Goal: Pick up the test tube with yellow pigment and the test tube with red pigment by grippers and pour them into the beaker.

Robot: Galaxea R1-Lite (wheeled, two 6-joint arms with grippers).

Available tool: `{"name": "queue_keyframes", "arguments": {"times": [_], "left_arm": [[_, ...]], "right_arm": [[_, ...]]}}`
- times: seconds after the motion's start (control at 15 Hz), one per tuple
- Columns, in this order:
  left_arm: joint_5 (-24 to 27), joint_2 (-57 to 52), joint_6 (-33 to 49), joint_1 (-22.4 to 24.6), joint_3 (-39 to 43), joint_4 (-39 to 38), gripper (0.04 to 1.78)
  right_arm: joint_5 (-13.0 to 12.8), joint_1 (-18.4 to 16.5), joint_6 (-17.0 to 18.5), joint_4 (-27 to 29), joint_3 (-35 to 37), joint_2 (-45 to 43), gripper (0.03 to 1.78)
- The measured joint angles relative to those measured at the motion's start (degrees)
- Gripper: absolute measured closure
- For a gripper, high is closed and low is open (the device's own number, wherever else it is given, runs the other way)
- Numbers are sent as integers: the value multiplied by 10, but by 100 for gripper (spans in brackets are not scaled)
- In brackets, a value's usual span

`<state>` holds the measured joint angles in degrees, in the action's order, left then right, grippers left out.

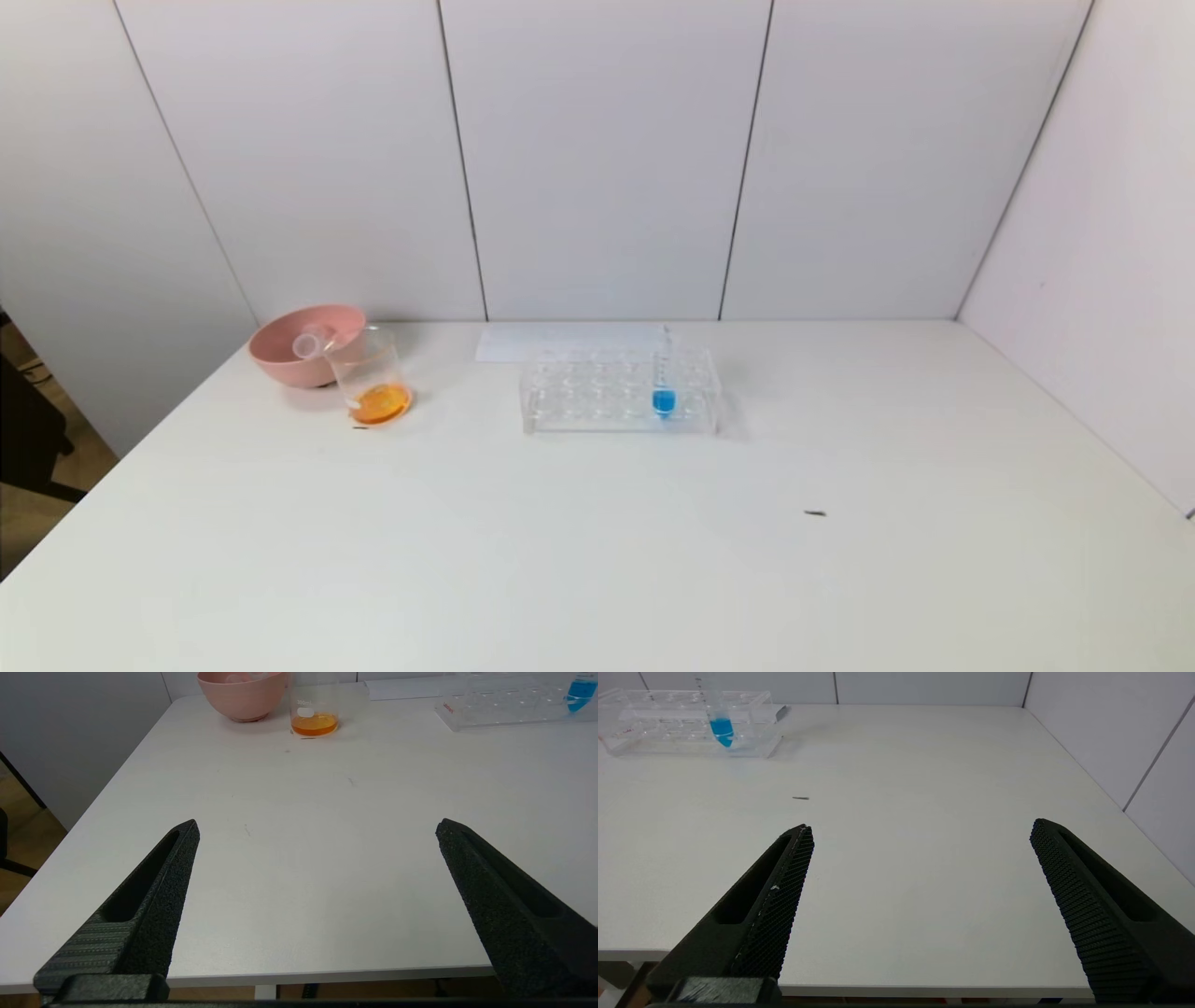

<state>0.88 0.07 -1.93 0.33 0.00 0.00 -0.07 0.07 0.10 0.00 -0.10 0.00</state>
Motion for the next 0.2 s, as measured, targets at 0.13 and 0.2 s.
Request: {"name": "queue_keyframes", "arguments": {"times": [0.13,0.2], "left_arm": [[0,0,0,0,0,0,5],[0,0,0,0,0,0,5]], "right_arm": [[0,0,0,0,0,0,11],[0,0,0,0,0,0,11]]}}
